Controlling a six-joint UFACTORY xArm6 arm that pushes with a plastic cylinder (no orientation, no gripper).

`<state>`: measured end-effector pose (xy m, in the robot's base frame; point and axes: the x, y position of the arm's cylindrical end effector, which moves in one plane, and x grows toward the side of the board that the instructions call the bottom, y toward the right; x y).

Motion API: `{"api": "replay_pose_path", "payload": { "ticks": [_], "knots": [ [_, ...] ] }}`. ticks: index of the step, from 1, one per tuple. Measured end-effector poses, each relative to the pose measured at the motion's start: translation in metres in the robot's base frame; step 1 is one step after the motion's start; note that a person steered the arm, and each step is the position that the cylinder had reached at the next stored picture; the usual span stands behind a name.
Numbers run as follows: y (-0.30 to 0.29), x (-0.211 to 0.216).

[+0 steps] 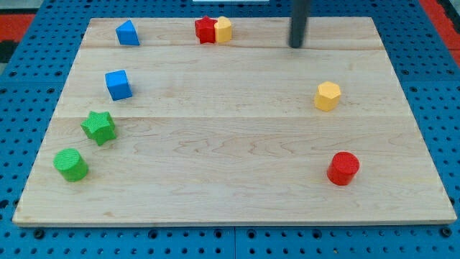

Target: Move the yellow hexagon to the right of yellow heart

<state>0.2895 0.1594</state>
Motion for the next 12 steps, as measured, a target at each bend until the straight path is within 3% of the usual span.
{"api": "replay_pose_path", "payload": {
  "ticks": [1,2,5,6,8,12],
  "knots": [
    [0.072,0.074],
    [0.061,0.116],
    [-0.024,0.142],
    [-0.071,0.091],
    [-0.128,0.03],
    [-0.123,-0.023]
  ]
}}
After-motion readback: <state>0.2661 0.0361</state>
